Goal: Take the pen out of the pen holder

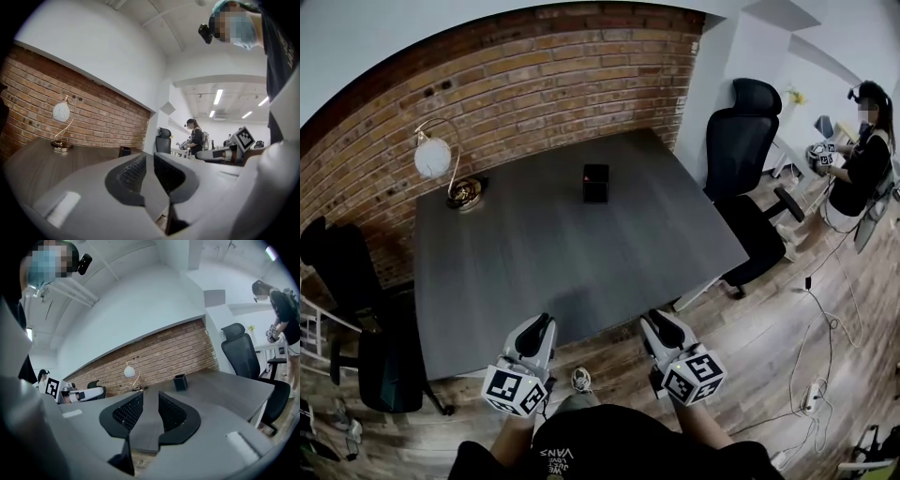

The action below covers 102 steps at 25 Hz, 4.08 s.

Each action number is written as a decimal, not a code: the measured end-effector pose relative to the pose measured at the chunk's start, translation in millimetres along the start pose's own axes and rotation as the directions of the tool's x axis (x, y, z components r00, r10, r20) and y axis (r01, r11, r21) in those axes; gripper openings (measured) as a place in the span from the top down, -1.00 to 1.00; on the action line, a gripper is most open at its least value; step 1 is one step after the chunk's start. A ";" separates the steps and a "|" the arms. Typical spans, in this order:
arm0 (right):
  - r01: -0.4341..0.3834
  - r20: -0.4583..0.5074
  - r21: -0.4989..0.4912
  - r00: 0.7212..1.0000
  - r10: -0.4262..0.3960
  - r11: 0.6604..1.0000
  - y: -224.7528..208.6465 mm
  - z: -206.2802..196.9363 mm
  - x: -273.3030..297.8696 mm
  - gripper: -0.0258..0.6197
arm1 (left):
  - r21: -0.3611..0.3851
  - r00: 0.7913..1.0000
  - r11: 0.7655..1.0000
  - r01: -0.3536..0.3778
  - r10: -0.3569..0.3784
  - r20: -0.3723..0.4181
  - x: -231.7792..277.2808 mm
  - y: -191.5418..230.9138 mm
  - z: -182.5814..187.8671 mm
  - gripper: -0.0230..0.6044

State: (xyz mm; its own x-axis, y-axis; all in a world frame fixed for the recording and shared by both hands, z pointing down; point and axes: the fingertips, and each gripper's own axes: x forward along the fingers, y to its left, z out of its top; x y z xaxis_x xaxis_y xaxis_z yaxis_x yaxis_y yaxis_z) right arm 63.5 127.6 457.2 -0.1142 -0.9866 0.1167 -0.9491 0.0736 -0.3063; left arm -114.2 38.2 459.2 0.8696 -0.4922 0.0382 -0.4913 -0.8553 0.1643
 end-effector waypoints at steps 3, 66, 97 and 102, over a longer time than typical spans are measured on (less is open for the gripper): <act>0.016 0.001 -0.010 1.000 -0.016 1.000 -7.3 7.8 28.0 0.65 | -0.007 1.000 1.000 0.007 -0.007 -0.008 16.8 23.2 2.2 0.76; -0.353 -0.299 -0.371 0.921 0.250 0.859 -160.4 37.0 422.6 0.64 | -0.113 0.882 0.875 -0.470 0.460 -0.106 170.7 152.4 -22.1 0.76; -0.319 -0.400 -0.469 0.908 0.123 0.824 -169.8 -8.6 486.6 0.74 | -0.142 0.840 0.829 -0.541 0.524 -0.140 148.6 159.3 -39.9 0.76; -0.294 -0.377 -0.477 0.920 0.110 0.828 -172.1 -4.2 487.1 0.75 | -0.142 0.833 0.822 -0.552 0.535 -0.142 143.9 158.7 -39.9 0.76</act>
State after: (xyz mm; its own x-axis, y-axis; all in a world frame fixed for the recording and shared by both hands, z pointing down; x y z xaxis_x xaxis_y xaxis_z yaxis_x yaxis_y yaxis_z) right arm 169.9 -365.0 570.7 -0.3198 -0.8445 0.4296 -0.8925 0.4208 0.1627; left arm -65.2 -161.9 530.1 0.4680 -0.8447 0.2598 -0.8771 -0.4081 0.2534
